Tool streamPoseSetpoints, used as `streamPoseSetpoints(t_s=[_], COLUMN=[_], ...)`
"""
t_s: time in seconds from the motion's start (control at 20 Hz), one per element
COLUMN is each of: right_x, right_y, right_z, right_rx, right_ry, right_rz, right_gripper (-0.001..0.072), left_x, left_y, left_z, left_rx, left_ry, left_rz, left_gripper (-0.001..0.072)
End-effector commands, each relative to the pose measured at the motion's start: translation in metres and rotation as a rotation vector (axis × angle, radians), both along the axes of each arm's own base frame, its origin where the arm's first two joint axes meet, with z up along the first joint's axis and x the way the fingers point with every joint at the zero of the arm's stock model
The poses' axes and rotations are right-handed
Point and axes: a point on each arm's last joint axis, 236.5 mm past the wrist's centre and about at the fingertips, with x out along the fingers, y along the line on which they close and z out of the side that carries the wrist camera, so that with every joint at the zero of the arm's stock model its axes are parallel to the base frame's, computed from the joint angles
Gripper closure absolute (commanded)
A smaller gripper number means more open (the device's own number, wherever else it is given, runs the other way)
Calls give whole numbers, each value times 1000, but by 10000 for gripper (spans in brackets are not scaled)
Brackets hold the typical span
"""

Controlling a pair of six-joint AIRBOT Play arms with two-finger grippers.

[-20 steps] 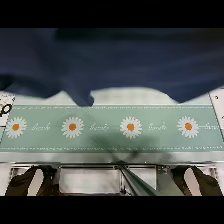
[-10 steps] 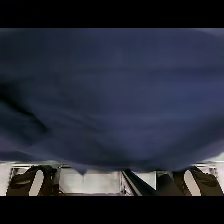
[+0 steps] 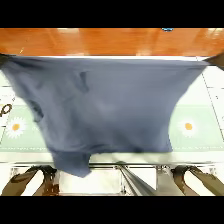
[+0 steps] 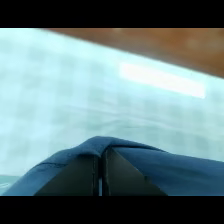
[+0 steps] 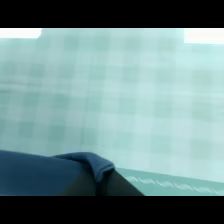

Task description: Fold the shirts.

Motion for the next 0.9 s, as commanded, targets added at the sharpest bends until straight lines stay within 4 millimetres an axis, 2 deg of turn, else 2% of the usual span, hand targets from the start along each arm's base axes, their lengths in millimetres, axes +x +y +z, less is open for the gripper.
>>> streamPoseSetpoints(t_s=[0.0,0.15,0.2,0.3,0.4,0.55,0.65,0.75,0.85], right_x=[76,127,140,160,174,178,174,167,149], right_y=[2,-3,-2,2,9,20,23,21,18], right_z=[-87,-145,-160,-186,-207,-231,-234,-230,-230], right_rx=[147,199,234,257,275,281,284,297,298], right_ry=[106,183,220,280,308,353,371,398,464], right_rz=[-9,-5,-4,2,-9,-2,4,4,25], right_gripper=[688,687,687,688,687,687,687,687,687], left_x=[89,147,161,181,193,192,183,165,140], left_y=[10,11,9,5,3,1,-3,-9,-14], left_z=[-97,-164,-183,-212,-231,-242,-246,-252,-259], left_rx=[-90,-132,-142,-178,-211,-222,-222,-195,-181], left_ry=[119,234,268,326,367,395,434,493,584], left_rz=[31,25,16,13,28,23,-3,-82,-165], left_gripper=[686,686,686,686,686,686,686,686,686])
